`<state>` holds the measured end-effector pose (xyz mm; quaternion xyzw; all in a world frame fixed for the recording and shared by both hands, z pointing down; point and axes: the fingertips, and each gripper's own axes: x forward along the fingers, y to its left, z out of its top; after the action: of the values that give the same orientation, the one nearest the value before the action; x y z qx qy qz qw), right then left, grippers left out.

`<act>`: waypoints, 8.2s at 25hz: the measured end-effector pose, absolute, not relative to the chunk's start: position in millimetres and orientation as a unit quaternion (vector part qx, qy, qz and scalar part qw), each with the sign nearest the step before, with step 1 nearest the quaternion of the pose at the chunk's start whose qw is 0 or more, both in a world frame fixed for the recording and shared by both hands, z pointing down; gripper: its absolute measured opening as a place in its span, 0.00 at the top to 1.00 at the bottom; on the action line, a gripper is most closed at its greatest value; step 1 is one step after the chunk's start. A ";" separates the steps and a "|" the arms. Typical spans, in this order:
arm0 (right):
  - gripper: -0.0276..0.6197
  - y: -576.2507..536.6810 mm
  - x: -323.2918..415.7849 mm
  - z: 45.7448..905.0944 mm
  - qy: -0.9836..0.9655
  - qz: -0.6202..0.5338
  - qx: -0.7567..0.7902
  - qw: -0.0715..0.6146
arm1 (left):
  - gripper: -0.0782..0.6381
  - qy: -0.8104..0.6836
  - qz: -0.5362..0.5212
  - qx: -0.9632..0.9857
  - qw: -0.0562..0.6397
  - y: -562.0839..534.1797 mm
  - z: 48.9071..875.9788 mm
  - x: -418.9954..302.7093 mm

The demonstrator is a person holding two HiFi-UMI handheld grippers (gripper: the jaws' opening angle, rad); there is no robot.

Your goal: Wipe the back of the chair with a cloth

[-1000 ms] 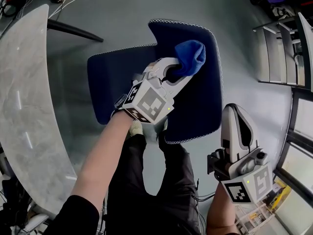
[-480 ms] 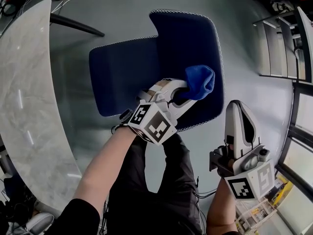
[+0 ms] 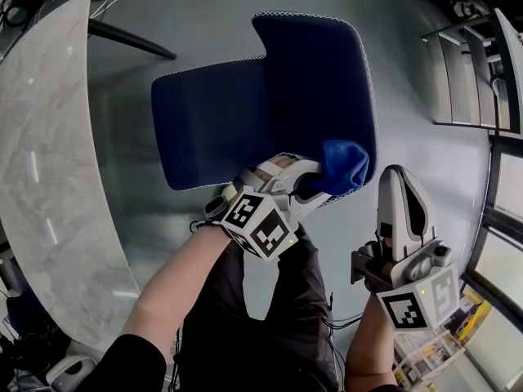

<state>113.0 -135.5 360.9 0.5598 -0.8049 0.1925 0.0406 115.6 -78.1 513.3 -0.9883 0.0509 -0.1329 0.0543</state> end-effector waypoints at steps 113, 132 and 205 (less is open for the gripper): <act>0.93 -178.8 49.5 402.0 -0.813 0.171 0.556 0.032 | 0.81 0.219 -0.129 -0.966 0.046 -238.8 559.0 35.2; 0.93 -206.6 59.5 427.1 -0.810 0.141 0.567 0.049 | 0.81 0.245 -0.146 -0.954 0.088 -307.5 619.3 48.0; 0.93 -129.1 50.2 220.9 -0.849 0.142 0.508 0.022 | 0.81 0.247 -0.085 -0.962 -0.084 -97.3 300.2 13.7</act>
<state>50.2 -129.1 220.9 0.5080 -0.8494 0.1417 0.0216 13.7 -97.3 300.2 -0.9616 0.2474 -0.0847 -0.0836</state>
